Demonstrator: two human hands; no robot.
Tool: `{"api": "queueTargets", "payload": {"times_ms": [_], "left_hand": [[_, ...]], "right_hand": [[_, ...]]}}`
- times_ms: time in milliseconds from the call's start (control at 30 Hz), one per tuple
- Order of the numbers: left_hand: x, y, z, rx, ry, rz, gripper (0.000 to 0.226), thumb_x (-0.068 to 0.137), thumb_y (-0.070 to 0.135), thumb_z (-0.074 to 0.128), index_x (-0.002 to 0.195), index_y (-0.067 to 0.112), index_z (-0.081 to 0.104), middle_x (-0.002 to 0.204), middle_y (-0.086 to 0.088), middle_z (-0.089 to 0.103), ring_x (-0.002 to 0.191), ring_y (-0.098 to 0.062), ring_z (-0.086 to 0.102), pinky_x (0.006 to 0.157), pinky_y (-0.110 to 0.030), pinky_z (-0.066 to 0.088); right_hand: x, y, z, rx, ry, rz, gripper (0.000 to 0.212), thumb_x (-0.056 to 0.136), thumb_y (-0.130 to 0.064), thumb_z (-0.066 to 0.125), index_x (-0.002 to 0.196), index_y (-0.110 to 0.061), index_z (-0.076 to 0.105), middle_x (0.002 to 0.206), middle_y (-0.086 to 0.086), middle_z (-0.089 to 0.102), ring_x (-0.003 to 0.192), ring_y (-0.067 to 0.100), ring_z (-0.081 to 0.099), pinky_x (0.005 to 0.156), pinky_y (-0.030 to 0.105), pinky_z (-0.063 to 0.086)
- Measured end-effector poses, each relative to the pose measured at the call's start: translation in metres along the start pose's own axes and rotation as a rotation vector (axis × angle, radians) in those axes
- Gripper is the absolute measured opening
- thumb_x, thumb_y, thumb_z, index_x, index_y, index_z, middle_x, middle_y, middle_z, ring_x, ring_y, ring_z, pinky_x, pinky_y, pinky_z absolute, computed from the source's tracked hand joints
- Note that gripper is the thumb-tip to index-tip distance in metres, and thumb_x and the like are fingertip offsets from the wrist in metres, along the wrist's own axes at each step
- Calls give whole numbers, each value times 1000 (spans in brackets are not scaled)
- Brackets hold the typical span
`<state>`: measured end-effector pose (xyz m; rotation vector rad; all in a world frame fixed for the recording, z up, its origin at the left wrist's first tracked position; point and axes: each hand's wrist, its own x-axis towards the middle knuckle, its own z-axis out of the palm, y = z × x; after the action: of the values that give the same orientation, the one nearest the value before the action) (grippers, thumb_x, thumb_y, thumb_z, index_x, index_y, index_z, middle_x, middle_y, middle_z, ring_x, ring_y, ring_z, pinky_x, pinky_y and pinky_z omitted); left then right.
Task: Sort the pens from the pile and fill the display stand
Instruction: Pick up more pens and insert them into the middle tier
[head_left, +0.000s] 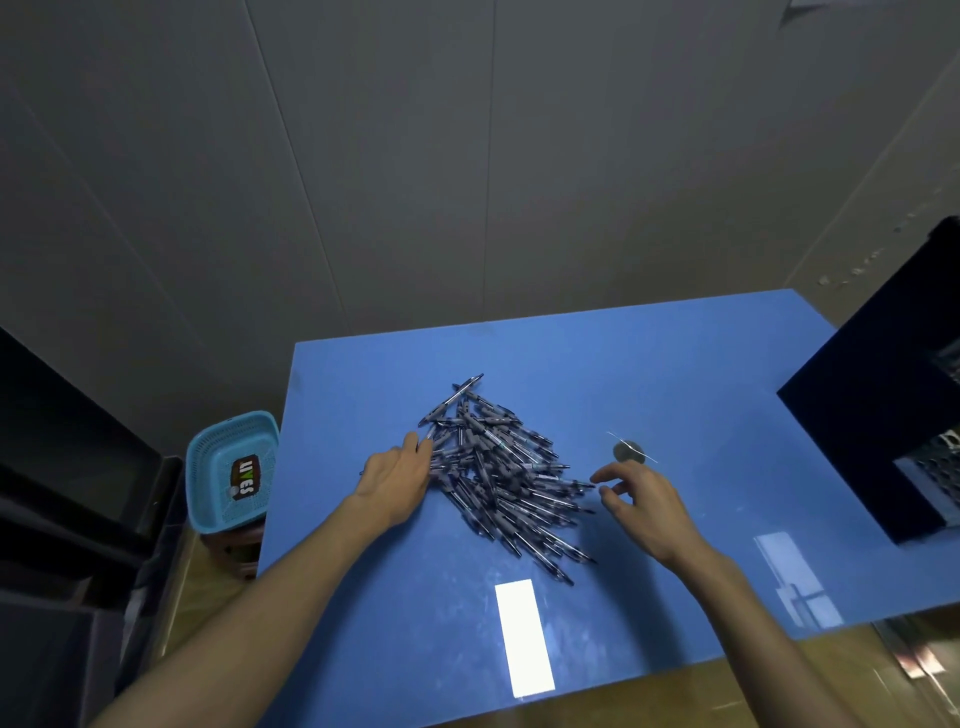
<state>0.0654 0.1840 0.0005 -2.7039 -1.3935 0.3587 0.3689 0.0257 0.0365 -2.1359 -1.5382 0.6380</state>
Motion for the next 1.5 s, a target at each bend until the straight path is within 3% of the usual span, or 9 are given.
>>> {"api": "queueTargets", "payload": {"times_ms": [200,433,633,733,833,1000,1200,1367,1500], "left_hand": [[-27,-18,9,-196,-22,-32,36,101,23,39,136,19,38,117,-7,55,101,-34,62,71,-40,43],[-60,-33,23,-482,-36,-173,7,98,12,42,102,15,38,99,-11,57,82,-35,57,65,-38,37],[-60,-32,24,-587,46,-277,55,84,-2,44,135,20,43,121,-7,51,98,-40,59,81,-46,49],[-46,-26,14,-711,73,-377,41,87,1,42,123,21,45,113,-5,52,97,-35,57,80,-44,47],[-29,-21,4,-826,53,-431,21,87,6,43,105,18,45,98,-7,58,86,-32,56,69,-40,42],[-5,-15,3,-874,89,-558,3,94,21,53,96,19,53,93,-6,64,82,-29,58,65,-35,43],[14,-25,12,-773,61,-462,33,86,55,72,97,24,67,95,-3,61,83,-26,62,64,-33,47],[20,-28,15,-708,22,-410,29,88,46,73,77,22,60,85,1,61,77,-21,60,58,-29,39],[21,-29,18,-728,36,-441,32,93,45,68,82,16,60,77,3,63,74,-20,61,55,-27,37]], "right_hand": [[6,-7,-1,6,-11,-26,18,95,-18,59,106,-27,69,106,-12,64,89,4,63,77,25,45],[15,-19,2,6,-23,-59,17,95,-18,59,105,-26,70,107,-9,64,88,3,63,77,28,45],[17,-25,5,7,-19,-81,17,94,-17,60,101,-28,70,107,-6,67,87,1,64,80,31,49],[17,-27,2,11,-11,-83,17,94,-16,59,102,-26,71,108,-6,68,86,-3,62,77,28,45],[17,-29,-1,7,0,-80,19,94,-15,58,102,-26,71,108,-7,67,84,-7,58,76,25,41],[21,-34,0,-1,6,-77,17,95,-18,59,103,-26,71,108,-7,67,83,-5,58,76,23,39],[20,-31,-3,1,1,-59,19,96,-17,57,106,-26,70,107,-10,63,86,-9,56,71,9,36],[16,-27,-6,2,3,-34,19,96,-16,58,105,-26,70,102,-14,57,84,-8,57,75,20,39],[15,-24,-7,-4,2,-28,19,95,-16,58,105,-28,69,102,-16,57,85,-8,57,76,21,40]]}}
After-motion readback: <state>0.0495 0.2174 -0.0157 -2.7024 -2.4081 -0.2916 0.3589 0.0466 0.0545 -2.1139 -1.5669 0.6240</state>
